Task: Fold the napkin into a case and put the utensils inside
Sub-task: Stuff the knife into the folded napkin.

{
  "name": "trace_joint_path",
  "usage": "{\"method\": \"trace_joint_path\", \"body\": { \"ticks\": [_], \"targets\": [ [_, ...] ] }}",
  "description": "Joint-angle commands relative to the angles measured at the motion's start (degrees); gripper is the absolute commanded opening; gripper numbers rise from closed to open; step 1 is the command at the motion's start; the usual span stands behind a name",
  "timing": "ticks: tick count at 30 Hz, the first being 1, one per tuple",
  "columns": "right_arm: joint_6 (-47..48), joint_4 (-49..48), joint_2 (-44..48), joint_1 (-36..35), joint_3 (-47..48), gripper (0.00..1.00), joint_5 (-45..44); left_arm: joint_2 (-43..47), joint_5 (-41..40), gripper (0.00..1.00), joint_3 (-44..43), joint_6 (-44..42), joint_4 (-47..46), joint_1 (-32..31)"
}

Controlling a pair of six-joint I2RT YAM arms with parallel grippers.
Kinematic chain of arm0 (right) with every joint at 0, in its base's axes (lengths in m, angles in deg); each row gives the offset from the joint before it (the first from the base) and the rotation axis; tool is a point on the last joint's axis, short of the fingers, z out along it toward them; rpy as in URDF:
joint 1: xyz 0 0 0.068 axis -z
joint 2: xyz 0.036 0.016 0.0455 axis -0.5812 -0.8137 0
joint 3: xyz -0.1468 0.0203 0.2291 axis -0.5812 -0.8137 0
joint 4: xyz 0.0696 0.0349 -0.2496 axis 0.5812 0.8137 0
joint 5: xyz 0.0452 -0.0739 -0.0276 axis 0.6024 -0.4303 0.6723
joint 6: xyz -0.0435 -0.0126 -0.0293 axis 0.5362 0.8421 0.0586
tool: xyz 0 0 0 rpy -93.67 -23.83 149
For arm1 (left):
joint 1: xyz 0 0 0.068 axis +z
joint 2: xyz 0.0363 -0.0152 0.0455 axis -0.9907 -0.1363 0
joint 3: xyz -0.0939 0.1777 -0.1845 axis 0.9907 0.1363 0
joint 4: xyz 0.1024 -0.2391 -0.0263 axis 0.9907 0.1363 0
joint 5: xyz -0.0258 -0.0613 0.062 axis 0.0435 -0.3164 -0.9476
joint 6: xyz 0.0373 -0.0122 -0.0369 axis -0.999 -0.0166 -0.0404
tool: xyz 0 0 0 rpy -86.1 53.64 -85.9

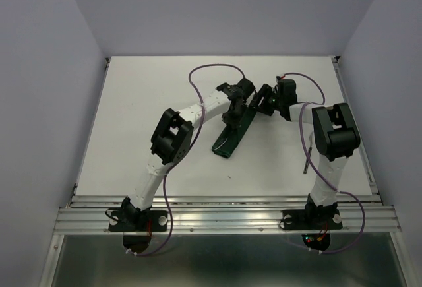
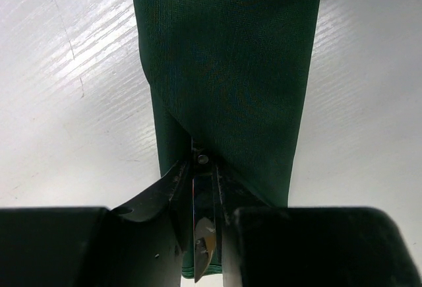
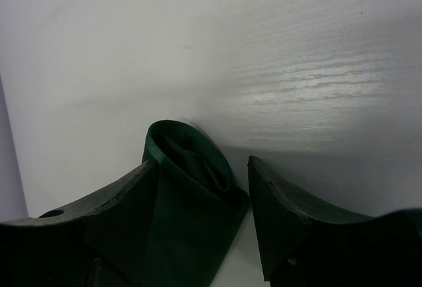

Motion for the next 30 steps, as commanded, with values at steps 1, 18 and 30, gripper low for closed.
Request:
{"method": "trace_joint_path", "body": {
  "ticks": [1,18,30],
  "targets": [
    [1.0,2.7,0.5,-0.6,-1.7,0.62,0.0,0.4,-0.5,0.13,-3.1,-1.0,0.6,-0.2],
    [1.0,2.9,1.5,-0.6,-2.2,0.63,-0.6,0.9,-0.4,0.4,-1.4,-0.7,-0.4,0.1],
    [2.9,7.5,7.8,-0.6,-0.6,0.64,-7.1,5.2,-1.0,0.48,3.3,-0.5,-1.2,0.1]
  ]
}}
